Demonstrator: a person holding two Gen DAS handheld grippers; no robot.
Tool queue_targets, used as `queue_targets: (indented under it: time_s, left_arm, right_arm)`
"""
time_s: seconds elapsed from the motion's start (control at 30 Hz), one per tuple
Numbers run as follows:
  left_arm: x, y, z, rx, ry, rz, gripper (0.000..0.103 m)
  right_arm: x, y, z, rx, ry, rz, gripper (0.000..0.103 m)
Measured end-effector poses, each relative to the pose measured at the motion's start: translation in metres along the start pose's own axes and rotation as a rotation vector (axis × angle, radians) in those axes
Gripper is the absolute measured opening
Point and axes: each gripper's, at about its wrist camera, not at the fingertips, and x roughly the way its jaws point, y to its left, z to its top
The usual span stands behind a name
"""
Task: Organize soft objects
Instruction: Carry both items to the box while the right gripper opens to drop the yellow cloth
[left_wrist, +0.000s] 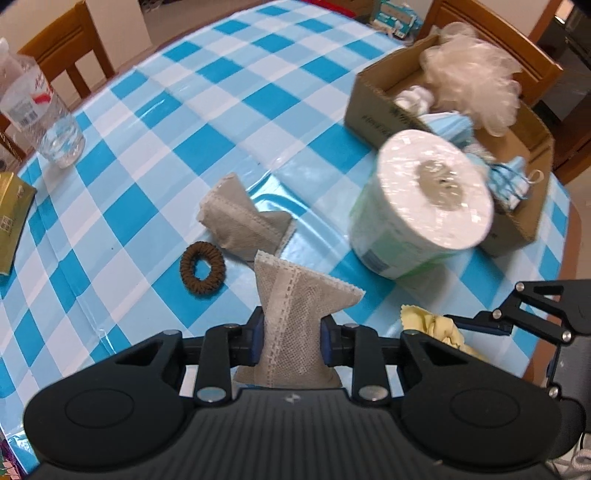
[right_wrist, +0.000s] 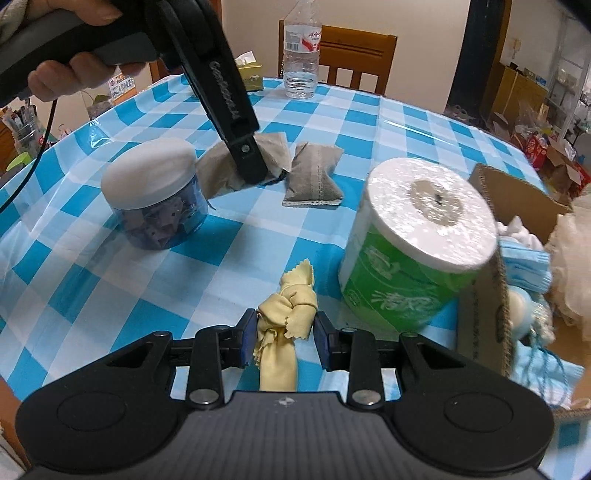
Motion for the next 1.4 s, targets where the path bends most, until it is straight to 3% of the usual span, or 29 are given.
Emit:
queue_targets:
  time_s: [0.33,0.57,1.0,1.4]
  left_arm:
    - [-0.036,-0.043,-0.021,0.070,-0.039,-0.019,0.027]
    - [-0.061,-0.089,-0.026,0.072,-0.064,-0.029,0.027]
    - [-0.067,-0.178,0.019,0.111,-0.136,-0.079,0.027]
    - [-0.048,-0.215,0.066,0.110,-0.144,-0.083,0.027]
  right_arm:
    - [-0.046,-0.011,-0.010,0.005,-0.001,0.004,0.037]
    - [-0.085,-0.043,-0.017,-0.043,-0.018,0.028,0.037]
    - [-0.126,-0.154,-0.038,-0.023,-0.054,-0.124,0.037]
    - [-0.108,-0.242,-0.037,-0.029,-0.055,-0.229,0.040]
